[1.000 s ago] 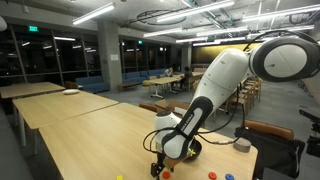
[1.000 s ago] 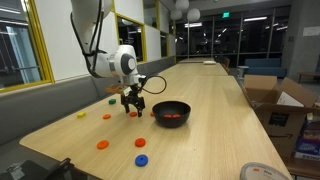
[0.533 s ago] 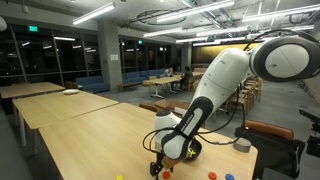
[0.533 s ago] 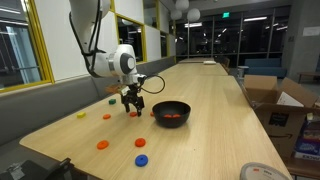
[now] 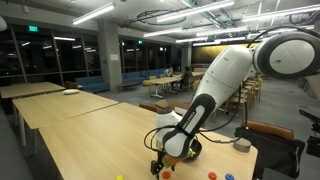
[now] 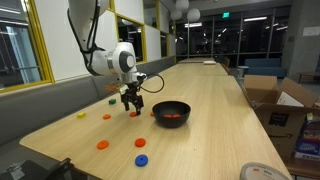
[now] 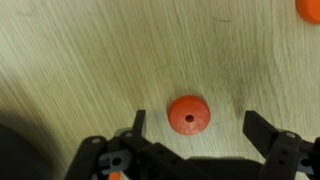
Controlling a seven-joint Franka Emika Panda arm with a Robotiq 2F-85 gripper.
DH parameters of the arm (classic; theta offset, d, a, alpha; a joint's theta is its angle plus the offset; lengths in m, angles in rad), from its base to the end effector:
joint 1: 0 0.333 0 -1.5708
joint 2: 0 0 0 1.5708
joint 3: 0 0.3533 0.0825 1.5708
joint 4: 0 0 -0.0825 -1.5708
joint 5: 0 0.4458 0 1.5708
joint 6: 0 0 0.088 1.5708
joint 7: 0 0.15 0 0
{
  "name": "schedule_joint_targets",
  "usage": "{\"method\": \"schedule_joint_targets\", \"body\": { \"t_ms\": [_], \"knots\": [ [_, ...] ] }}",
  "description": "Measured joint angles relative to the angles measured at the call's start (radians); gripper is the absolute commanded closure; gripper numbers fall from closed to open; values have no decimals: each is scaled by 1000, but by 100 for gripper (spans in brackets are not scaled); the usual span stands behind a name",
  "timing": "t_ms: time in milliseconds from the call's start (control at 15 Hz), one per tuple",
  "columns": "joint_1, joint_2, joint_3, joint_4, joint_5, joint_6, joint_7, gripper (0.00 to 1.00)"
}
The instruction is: Put the orange circles inside the black bowl.
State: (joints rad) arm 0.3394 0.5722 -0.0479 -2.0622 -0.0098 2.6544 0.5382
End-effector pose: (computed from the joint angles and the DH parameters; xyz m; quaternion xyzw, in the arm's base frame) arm 0.6138 0.1827 0.0879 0.9932 -0.1148 0.0155 0.0098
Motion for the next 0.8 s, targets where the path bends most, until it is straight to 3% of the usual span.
{"method": "schedule_joint_targets", "body": {
  "t_ms": [133,200,733,800],
  "knots": [
    [-15,-2,16,-9,22,0,-12,0],
    [-26,-3,25,-13,35,0,-21,22],
    [-83,-19,60,-28,77,0,-79,79],
    [-87,-22,61,-30,78,0,-81,77]
  ]
}}
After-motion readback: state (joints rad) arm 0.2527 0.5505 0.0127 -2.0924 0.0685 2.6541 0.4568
